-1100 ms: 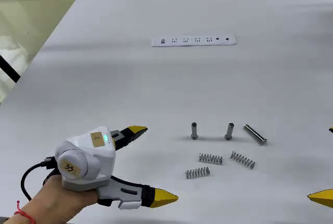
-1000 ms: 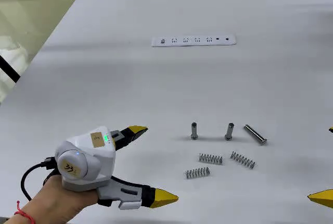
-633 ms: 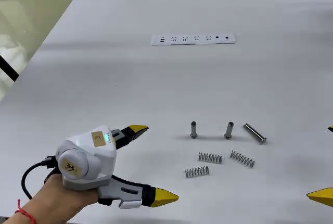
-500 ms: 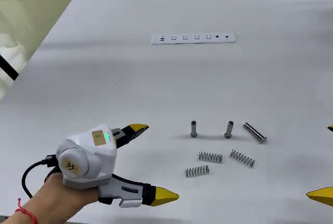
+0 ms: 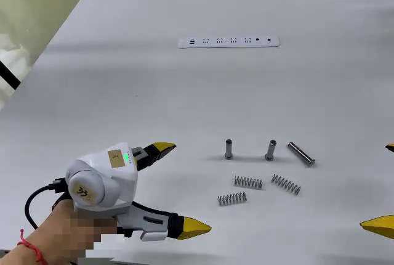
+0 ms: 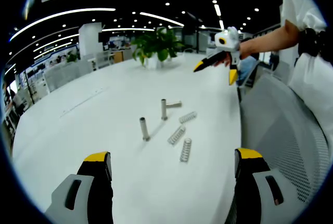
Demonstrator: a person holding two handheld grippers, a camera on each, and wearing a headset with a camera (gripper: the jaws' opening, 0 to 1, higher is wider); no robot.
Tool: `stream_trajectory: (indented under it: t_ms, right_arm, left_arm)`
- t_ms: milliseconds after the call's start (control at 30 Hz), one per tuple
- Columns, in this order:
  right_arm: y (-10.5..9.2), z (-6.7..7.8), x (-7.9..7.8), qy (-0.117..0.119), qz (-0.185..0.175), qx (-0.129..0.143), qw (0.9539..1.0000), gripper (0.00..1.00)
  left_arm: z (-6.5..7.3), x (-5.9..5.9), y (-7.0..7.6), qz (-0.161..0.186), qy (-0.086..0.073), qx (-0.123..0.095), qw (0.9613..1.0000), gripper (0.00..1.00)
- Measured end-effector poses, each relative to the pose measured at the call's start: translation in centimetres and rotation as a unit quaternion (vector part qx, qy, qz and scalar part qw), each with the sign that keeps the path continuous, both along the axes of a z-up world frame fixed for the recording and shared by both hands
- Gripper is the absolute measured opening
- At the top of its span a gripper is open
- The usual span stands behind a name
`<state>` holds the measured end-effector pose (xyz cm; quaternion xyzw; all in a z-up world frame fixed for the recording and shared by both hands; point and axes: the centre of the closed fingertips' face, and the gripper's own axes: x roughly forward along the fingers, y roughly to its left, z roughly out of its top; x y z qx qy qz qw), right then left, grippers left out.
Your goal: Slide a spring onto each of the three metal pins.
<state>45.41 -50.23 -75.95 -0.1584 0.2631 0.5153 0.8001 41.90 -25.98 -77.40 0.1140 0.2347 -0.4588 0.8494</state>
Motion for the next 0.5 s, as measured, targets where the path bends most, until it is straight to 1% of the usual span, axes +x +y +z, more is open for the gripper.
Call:
stream_trajectory:
  t_ms: [233,500]
  right_arm:
    - [0.6,0.2,0.4,0.003,0.008,-0.005,1.0000,0.91]
    - [1.5,0.4,1.4,0.005,0.023,-0.014,0.9996,0.88]
  left_arm:
    - [0.0,0.0,0.0,0.000,-0.001,0.000,1.0000,1.00]
    - [0.0,0.1,0.1,0.000,-0.003,0.000,1.0000,1.00]
